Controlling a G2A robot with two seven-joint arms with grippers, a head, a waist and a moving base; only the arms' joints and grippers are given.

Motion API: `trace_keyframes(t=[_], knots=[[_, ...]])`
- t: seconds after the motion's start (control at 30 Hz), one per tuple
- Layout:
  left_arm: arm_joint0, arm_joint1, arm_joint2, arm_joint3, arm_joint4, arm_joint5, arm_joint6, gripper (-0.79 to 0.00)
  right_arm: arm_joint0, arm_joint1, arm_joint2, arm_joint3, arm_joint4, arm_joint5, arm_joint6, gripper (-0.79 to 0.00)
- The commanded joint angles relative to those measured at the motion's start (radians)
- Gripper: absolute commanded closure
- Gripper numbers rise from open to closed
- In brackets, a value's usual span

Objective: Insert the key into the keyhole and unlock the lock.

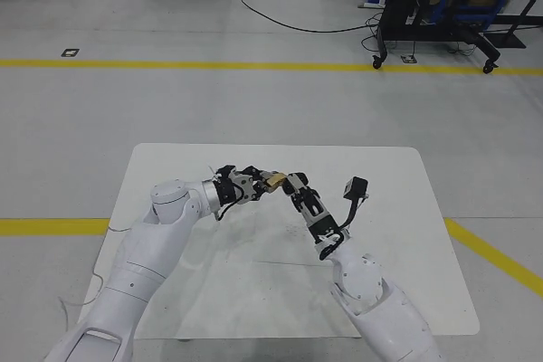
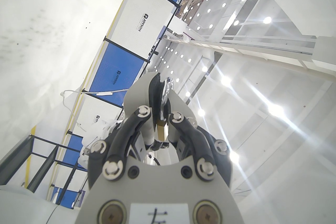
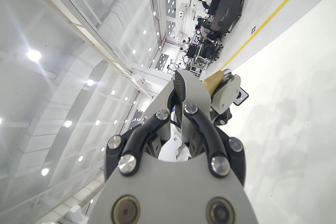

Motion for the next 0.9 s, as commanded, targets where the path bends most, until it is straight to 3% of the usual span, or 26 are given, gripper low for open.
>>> trace_keyframes(t=[0.0, 0.3, 0.43, 0.47, 0.5, 0.53, 0.63, 0.73, 0.87], knots=[[-0.002, 0.000, 0.001, 0.002, 0.001, 0.001, -0.001, 0.000, 0.001, -0.002, -0.004, 0.002, -0.004, 0.001, 0.002, 0.000], [-0.003, 0.001, 0.006, 0.001, 0.003, -0.014, -0.010, 0.000, 0.025, -0.013, -0.014, 0.036, -0.006, 0.022, -0.011, 0.000], [-0.006, 0.003, 0.007, -0.009, 0.042, -0.051, -0.001, 0.000, -0.011, -0.012, 0.012, -0.016, 0.096, -0.006, 0.038, -0.357], [-0.006, 0.004, 0.007, -0.011, 0.052, -0.066, 0.002, 0.000, -0.026, -0.010, 0.023, -0.032, 0.159, -0.006, 0.073, -0.391], [-0.007, 0.005, 0.005, -0.015, 0.062, -0.080, 0.005, 0.000, -0.039, -0.008, 0.037, -0.046, 0.226, 0.002, 0.113, -0.493], [-0.006, 0.005, 0.004, -0.017, 0.072, -0.093, 0.009, 0.000, -0.051, -0.005, 0.055, -0.058, 0.296, 0.015, 0.157, -0.511], [-0.004, 0.007, 0.002, -0.025, 0.082, -0.120, 0.001, 0.000, -0.079, 0.003, 0.111, -0.078, 0.530, 0.104, 0.309, -0.422], [-0.003, 0.008, 0.004, -0.034, 0.096, -0.139, -0.012, 0.000, -0.080, 0.011, 0.151, -0.065, 0.661, 0.223, 0.423, -0.345], [-0.003, 0.009, 0.011, -0.045, 0.114, -0.165, -0.039, 0.000, -0.068, 0.014, 0.164, -0.043, 0.729, 0.277, 0.481, -0.336]])
